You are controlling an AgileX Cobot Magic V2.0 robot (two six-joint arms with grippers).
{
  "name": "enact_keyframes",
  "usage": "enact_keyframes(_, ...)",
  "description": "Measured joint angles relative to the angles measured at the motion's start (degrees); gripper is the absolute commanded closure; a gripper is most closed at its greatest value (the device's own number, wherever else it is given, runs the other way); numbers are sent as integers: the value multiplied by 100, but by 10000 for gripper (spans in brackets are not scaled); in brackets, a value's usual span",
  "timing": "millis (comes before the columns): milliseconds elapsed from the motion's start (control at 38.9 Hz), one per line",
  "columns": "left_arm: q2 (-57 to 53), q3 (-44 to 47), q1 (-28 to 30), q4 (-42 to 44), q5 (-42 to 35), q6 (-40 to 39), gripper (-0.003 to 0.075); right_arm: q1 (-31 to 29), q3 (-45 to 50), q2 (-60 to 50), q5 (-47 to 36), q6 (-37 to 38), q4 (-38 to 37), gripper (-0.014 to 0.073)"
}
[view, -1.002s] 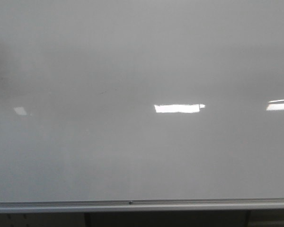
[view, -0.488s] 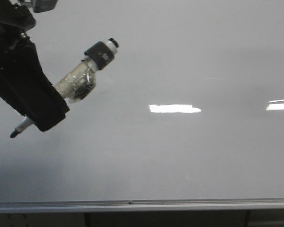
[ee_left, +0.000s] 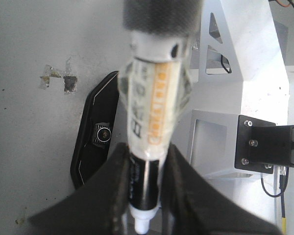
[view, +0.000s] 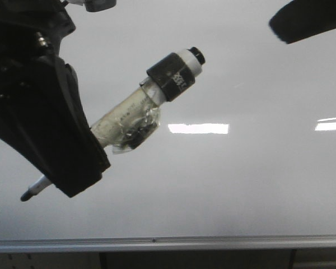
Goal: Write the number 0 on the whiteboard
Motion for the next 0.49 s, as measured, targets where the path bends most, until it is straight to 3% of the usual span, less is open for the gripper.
enact_keyframes(360,0,0,0,-13,0,0,739,1727,-509,1309,0,-77,46,69)
enact_keyframes(411,0,0,0,-13,0,0,739,1816,-509,1377,-26,-77,46,115)
enact_keyframes(488,0,0,0,-13,0,0,739,1846,-509,1429,-73,-77,46,264)
